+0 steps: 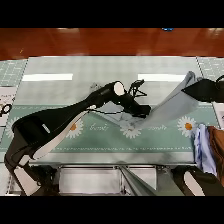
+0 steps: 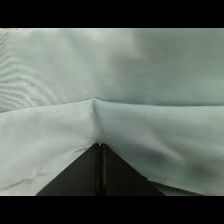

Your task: Fold the shirts.

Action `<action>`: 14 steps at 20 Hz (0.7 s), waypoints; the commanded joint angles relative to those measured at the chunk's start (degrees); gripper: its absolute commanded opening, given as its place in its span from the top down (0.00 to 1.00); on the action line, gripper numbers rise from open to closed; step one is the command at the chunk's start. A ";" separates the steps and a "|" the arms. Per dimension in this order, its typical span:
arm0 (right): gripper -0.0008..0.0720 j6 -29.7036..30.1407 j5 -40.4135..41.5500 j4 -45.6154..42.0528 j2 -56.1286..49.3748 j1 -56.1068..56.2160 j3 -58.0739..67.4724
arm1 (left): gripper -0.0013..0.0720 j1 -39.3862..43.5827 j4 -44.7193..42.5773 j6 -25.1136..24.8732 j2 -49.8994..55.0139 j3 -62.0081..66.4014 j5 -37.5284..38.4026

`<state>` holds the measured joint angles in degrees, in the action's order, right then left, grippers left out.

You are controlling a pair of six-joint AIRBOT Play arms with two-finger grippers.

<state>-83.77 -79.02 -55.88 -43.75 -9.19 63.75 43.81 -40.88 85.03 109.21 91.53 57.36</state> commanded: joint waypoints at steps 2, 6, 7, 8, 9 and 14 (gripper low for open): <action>0.96 -0.98 4.46 6.36 -1.05 1.25 -0.07 | 0.96 -10.60 -3.50 -1.88 -6.19 -0.48 4.79; 0.96 -0.92 14.78 12.94 -10.73 12.57 0.13 | 0.96 -26.86 -4.57 -6.12 -22.16 -10.21 4.57; 0.96 -0.42 18.32 14.80 -13.97 16.11 0.13 | 0.96 -31.15 -4.59 -7.69 -26.80 -13.70 4.57; 0.96 0.24 22.21 17.09 -17.64 19.78 0.31 | 0.96 -35.04 -4.57 -8.98 -30.97 -17.16 4.59; 0.96 0.76 25.42 18.80 -21.75 23.21 1.29 | 0.96 -39.01 -4.59 -10.21 -35.39 -20.98 4.70; 0.96 1.11 31.12 22.80 -42.93 34.84 15.43 | 0.96 -52.92 -4.52 -13.75 -51.95 -38.42 4.61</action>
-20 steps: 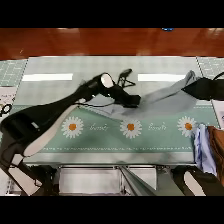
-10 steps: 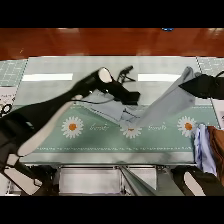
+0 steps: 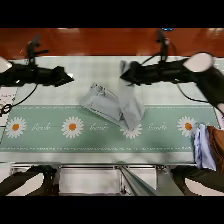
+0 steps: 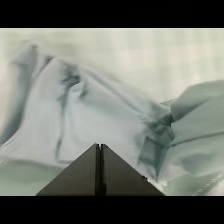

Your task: Fold the shirts.

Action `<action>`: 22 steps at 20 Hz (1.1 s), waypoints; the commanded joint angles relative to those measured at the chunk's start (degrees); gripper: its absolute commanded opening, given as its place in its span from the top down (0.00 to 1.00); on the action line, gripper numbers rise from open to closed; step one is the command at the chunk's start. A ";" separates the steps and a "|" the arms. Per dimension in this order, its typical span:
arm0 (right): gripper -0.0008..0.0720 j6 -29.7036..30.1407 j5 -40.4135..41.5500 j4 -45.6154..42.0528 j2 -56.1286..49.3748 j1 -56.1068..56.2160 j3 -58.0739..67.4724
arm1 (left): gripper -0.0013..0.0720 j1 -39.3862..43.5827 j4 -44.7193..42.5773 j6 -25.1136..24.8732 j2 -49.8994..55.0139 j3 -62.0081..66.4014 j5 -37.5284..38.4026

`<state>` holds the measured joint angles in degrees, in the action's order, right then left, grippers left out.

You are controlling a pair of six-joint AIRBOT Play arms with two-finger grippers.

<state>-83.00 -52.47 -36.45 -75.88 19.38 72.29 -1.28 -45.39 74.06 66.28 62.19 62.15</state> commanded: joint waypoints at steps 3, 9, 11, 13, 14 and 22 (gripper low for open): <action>0.96 -0.85 4.44 3.37 -20.76 9.70 16.65 | 0.96 -10.75 -0.04 -3.37 -13.05 -15.89 -0.15; 0.96 -1.42 3.98 5.88 -30.40 12.50 24.30 | 0.96 -10.84 1.09 -4.48 -13.27 -20.74 -1.36; 0.96 -1.40 3.98 5.81 -31.23 12.52 24.30 | 0.96 -10.84 1.29 -4.63 -13.27 -20.74 -2.12; 0.96 -1.44 3.69 4.50 -31.45 12.37 24.30 | 0.96 -10.84 1.31 -4.61 -13.27 -20.74 -3.04; 0.96 -1.49 3.28 3.91 -31.43 12.13 24.30 | 0.96 -10.84 1.49 -4.61 -13.27 -20.74 -3.17; 0.96 -6.03 5.53 -2.10 -31.47 11.80 24.30 | 0.96 -10.84 1.90 -4.61 -13.27 -20.74 -3.19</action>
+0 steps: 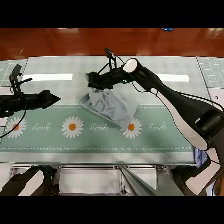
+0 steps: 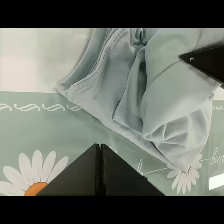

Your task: Fold the shirts.

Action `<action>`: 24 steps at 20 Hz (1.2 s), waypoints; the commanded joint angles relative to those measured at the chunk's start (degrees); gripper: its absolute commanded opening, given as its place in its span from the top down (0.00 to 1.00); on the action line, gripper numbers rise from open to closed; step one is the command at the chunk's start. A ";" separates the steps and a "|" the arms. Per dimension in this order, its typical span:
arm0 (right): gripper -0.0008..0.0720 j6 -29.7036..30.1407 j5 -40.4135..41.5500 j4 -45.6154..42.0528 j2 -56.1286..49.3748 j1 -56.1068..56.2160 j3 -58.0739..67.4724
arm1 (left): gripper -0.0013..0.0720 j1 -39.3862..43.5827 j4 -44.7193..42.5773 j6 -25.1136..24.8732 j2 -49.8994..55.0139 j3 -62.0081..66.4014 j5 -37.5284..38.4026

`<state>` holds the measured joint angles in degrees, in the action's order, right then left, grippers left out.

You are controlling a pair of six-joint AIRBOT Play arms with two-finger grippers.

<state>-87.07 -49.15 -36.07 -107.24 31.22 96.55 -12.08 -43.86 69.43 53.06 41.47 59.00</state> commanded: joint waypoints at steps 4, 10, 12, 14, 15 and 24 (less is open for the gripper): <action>0.96 -2.12 4.87 -1.53 -0.98 0.83 0.04 | 0.96 -0.04 0.85 0.02 -0.02 -0.02 -0.09; 0.42 -2.27 -7.69 -3.15 0.72 -3.19 0.04 | 0.96 -4.02 2.01 0.81 -0.07 1.07 -2.64; 0.42 -3.17 -16.15 -10.14 6.95 -9.38 0.04 | 0.96 -9.49 6.91 0.48 -0.57 3.37 -1.31; 0.42 -5.97 -26.05 -24.13 16.22 -16.02 -0.22 | 0.96 -13.97 11.32 0.17 -1.90 4.59 -0.92; 0.42 -7.50 -29.83 -32.50 21.00 -18.34 -1.64 | 0.96 -15.21 12.63 -0.04 -2.47 4.57 -0.85; 0.42 -25.86 7.85 -27.61 56.17 -24.94 -63.28 | 0.96 -2.54 12.61 -4.26 -2.60 -1.42 1.46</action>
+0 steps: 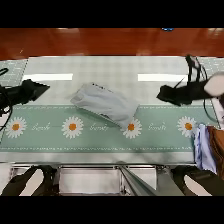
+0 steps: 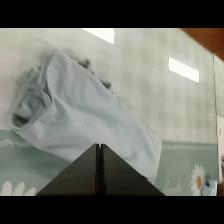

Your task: Fold the shirts.

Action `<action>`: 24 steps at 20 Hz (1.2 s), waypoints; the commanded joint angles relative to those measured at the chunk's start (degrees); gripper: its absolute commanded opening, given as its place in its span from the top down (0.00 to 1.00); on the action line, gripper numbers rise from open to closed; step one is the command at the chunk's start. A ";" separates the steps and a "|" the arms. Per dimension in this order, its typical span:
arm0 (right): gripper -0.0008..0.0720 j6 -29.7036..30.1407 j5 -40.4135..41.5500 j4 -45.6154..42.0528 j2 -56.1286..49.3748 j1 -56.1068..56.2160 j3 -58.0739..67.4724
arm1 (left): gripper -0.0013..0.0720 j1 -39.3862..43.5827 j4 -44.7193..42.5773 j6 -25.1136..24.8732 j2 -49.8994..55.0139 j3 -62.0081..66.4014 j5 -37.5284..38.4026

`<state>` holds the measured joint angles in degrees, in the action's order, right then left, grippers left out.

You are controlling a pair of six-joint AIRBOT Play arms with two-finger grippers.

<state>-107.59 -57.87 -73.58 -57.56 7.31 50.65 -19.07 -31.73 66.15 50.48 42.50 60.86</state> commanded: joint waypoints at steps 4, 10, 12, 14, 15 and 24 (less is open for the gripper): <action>0.41 11.37 26.08 31.76 -2.34 3.93 -22.32 | 0.96 10.95 0.48 -0.96 0.04 -5.75 -3.26; 0.42 35.43 19.34 55.91 -21.77 5.18 -14.36 | 0.96 13.51 0.50 -0.94 0.98 -6.45 -3.85; 0.42 35.50 15.41 56.11 -26.45 5.33 -11.23 | 0.96 13.51 0.48 -0.94 1.01 -6.45 -3.89; 0.43 36.11 12.83 56.08 -29.83 6.91 -8.24 | 0.96 13.51 0.50 -0.94 1.01 -6.45 -4.22; 0.44 36.00 11.93 55.71 -31.10 8.24 -6.23 | 0.96 13.51 0.50 -0.94 1.03 -6.45 -4.68; 0.96 33.59 -2.05 44.74 -28.59 9.29 22.62 | 0.96 13.51 0.48 -0.81 1.70 -6.45 -6.12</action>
<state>-73.08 -53.89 -25.96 -87.00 16.40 63.37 -5.58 -31.22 65.30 51.90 36.07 55.42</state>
